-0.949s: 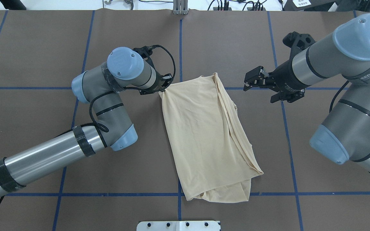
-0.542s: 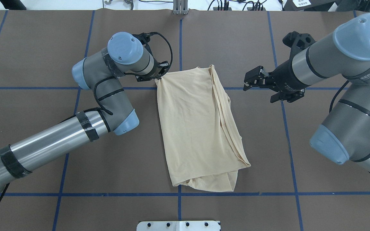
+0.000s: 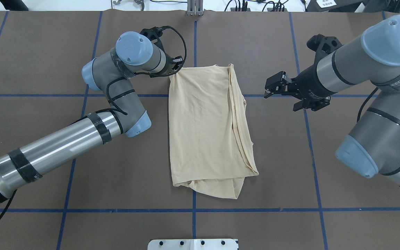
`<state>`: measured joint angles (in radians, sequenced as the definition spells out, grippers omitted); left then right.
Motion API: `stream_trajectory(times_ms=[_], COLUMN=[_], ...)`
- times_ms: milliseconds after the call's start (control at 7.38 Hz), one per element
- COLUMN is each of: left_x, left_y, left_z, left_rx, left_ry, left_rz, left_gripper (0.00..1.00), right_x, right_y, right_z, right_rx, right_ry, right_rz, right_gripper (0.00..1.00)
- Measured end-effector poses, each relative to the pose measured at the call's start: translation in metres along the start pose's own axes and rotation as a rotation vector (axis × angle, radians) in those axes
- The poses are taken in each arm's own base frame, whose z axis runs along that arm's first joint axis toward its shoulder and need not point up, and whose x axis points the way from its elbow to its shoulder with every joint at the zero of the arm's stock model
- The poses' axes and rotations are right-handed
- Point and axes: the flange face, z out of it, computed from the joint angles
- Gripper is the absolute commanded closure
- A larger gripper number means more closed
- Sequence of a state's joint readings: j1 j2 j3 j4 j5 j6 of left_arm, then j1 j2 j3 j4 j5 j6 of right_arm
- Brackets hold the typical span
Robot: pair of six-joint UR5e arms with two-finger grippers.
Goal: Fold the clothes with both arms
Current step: 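Release the shirt and bring both grippers to its long sides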
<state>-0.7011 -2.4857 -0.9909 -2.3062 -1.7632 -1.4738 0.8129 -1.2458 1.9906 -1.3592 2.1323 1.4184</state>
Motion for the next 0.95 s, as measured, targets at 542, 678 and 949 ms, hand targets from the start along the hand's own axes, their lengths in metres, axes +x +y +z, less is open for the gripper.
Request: stream_trajectory(times_ms=[542,678,949], left_x=[0.002,0.003,-0.003], left_y=[-0.012,-0.017,-0.019], left_z=[-0.005,-0.010,-0.037], left_rx=[0.021,0.026,0.012], left_ry=[0.021,0.028,0.071], left_rz=[0.046,0.063,0.077], left_gripper=[0.01,0.01,0.01], right_x=[-0.001,-0.004,-0.010], right_y=[0.001,0.005,0.022], right_z=[0.002,0.005,0.021], right_rx=[-0.004,-0.009,-0.009], right_ry=[0.002,0.004,0.018], right_rz=[-0.003,-0.008,-0.031], right_gripper=[0.00,0.00,0.00])
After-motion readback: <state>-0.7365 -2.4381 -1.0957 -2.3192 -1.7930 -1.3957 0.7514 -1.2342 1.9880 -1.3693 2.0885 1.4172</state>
